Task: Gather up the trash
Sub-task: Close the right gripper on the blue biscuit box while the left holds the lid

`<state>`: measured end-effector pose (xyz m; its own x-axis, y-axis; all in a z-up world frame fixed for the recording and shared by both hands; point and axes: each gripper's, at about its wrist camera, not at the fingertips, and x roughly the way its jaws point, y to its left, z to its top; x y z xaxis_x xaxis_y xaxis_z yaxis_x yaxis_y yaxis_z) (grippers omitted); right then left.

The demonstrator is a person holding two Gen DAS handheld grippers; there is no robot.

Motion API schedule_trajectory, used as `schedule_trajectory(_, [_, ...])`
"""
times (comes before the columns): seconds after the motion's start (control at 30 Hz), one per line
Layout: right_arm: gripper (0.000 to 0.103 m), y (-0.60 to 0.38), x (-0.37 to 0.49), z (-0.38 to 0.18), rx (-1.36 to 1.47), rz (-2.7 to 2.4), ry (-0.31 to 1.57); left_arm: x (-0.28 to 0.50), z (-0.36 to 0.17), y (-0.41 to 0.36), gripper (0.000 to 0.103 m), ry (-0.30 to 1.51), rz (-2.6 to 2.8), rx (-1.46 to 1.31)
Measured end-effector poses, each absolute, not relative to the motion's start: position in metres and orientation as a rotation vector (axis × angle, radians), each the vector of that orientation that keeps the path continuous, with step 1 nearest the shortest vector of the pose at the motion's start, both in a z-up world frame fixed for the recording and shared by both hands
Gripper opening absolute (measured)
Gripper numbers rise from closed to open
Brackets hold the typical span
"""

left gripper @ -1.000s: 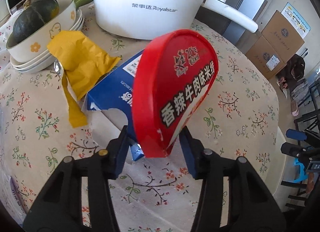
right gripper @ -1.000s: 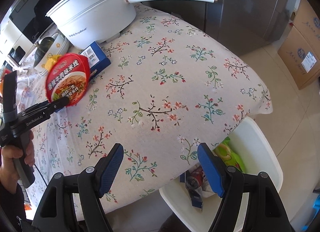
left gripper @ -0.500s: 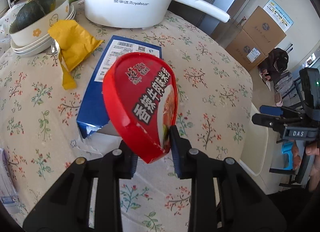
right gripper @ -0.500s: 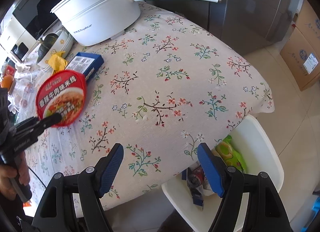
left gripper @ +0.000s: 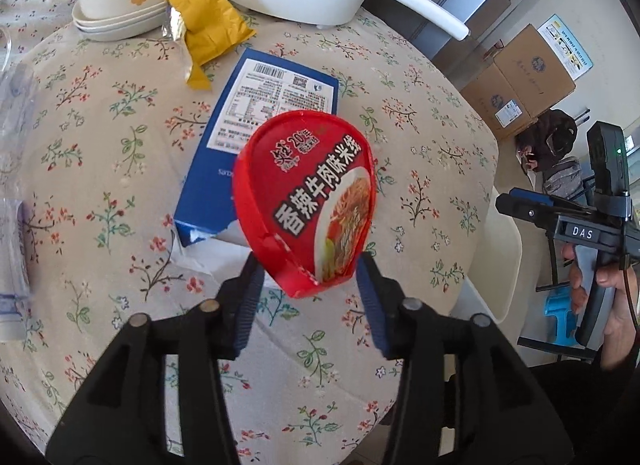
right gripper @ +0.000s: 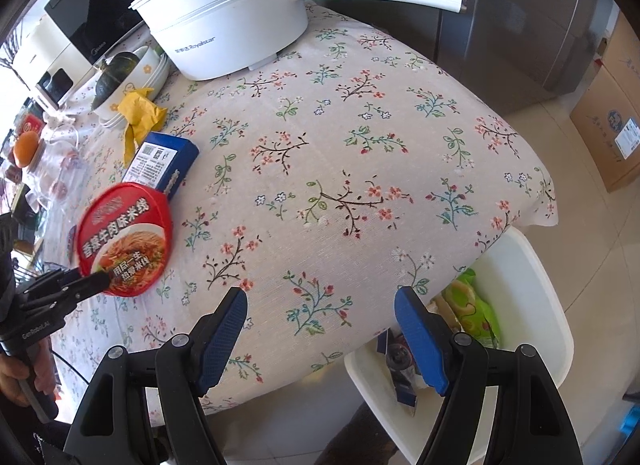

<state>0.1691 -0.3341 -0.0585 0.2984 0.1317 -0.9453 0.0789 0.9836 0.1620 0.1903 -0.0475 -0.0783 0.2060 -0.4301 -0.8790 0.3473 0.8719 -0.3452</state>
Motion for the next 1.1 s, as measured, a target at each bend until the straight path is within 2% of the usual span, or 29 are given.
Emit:
schedule_trajectory(0.17, [0.078, -0.332, 0.166, -0.058, 0.183, 0.041, 1.269, 0.183, -0.073, -0.042, 0.056, 1.222, -0.522, -0.081])
schedule_trajectory(0.3, [0.078, -0.33, 0.165, -0.058, 0.179, 0.04, 1.27, 0.185, -0.089, -0.045, 0.056, 1.269, -0.481, -0.085])
schedule_trajectory(0.37, [0.078, -0.33, 0.165, -0.058, 0.18, 0.041, 1.27, 0.184, -0.097, -0.044, 0.044, 1.277, -0.464, -0.113])
schedule_trajectory(0.4, [0.078, -0.33, 0.165, -0.058, 0.179, 0.042, 1.271, 0.185, -0.1, -0.043, 0.035, 1.283, -0.467, -0.142])
schedule_trajectory(0.6, [0.078, -0.328, 0.161, -0.057, 0.178, 0.044, 1.271, 0.179, -0.092, -0.039, 0.019, 1.243, -0.48, -0.192])
schedule_trajectory(1.1, [0.078, -0.29, 0.159, -0.048, 0.16, 0.092, 1.259, 0.146, -0.025, -0.001, 0.018, 1.074, -0.398, -0.156])
